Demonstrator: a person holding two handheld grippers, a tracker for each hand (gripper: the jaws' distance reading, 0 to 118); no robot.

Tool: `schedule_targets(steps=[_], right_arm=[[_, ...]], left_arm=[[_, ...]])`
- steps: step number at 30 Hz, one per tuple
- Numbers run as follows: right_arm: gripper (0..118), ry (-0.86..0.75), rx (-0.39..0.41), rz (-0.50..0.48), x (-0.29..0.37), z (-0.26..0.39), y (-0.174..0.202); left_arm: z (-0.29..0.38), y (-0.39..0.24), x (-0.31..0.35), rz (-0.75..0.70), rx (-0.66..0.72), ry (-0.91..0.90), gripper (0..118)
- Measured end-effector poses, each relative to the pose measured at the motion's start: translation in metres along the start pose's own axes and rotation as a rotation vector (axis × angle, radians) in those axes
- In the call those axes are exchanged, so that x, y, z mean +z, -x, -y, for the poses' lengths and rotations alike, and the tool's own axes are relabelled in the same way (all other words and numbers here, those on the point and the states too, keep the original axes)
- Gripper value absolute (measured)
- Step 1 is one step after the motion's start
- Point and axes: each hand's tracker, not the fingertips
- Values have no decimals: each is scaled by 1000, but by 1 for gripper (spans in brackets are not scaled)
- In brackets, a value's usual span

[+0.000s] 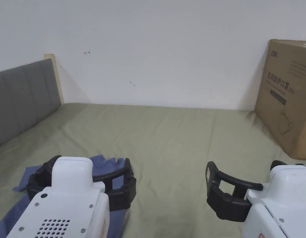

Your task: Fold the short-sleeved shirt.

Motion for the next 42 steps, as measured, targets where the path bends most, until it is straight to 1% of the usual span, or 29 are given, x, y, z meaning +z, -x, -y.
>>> schedule_targets(steps=[6, 9, 10, 12, 13, 16, 17, 19, 20, 21, 22, 24, 25, 27, 28, 30, 31, 32, 33, 34, 36, 37, 38, 39, 40, 41, 42], right_arm=[[118, 4, 1, 2, -1, 0, 0], [118, 8, 32, 4, -2, 0, 4], [118, 9, 54, 2, -2, -1, 7], [118, 4, 163, 17, -4, -2, 16], [118, 0, 251, 26, -4, -2, 24], [118, -11, 592, 54, -6, 4, 52], [118, -9, 720, 51, -7, 9, 62], [118, 2, 924, 22, -9, 21, 78], [118, 22, 981, -12, -10, 26, 84], [118, 33, 999, -32, -11, 30, 89], [118, 39, 997, -47, -12, 33, 93], [118, 58, 901, -82, -14, 33, 94], [118, 72, 832, -93, -15, 31, 93], [118, 74, 726, -82, -17, 26, 86], [118, 72, 664, -70, -19, 23, 81], [118, 81, 510, -47, -23, 16, 70], [118, 90, 393, -38, -24, 11, 62], [118, 107, 270, -47, -26, 8, 53], [118, 128, 148, -60, -28, 7, 44], [118, 150, -8, -81, -29, 8, 32], [117, 164, -255, -119, -29, 13, 14], [116, 162, -343, -104, -29, 18, 6], [116, 155, -368, -72, -27, 21, 2], [116, 149, -362, -42, -24, 22, 2], [116, 124, -341, -12, -20, 22, 1], [116, 93, -297, 10, -17, 20, 3], [116, 68, -248, 29, -15, 18, 4]], left_arm=[[0, 1, 0, 7, 17, 3, 118], [1, 2, 0, 7, 36, 9, 118], [1, 4, 0, 16, 64, 12, 118], [4, 10, -2, 40, 192, 22, 118], [6, 16, -4, 55, 298, 35, 118], [24, 36, -14, 92, 704, 114, 118], [33, 42, -17, 99, 831, 144, 118], [59, 50, -21, 103, 1114, 180, 118], [71, 50, -22, 98, 1219, 198, 118], [81, 52, -22, 110, 1292, 216, 118], [91, 53, -23, 97, 1339, 241, 118], [94, 51, -22, 25, 1277, 265, 118], [92, 51, -22, -2, 1209, 252, 118], [80, 53, -22, -21, 1097, 228, 118], [70, 51, -21, -27, 1024, 208, 118], [48, 45, -21, -46, 810, 155, 118], [34, 39, -20, -64, 668, 131, 118], [23, 31, -17, -75, 508, 100, 118], [16, 23, -14, -78, 383, 61, 118], [8, 13, -10, -86, 237, 27, 118], [6, -1, -4, -72, 37, -33, 118], [5, -8, -1, -51, -61, -39, 118], [6, -16, 0, -20, -151, -33, 118], [7, -21, 1, 7, -210, -34, 118], [11, -23, 0, 29, -260, -34, 118], [13, -27, 0, 32, -266, -34, 118], [15, -29, 1, 38, -237, -37, 118]])
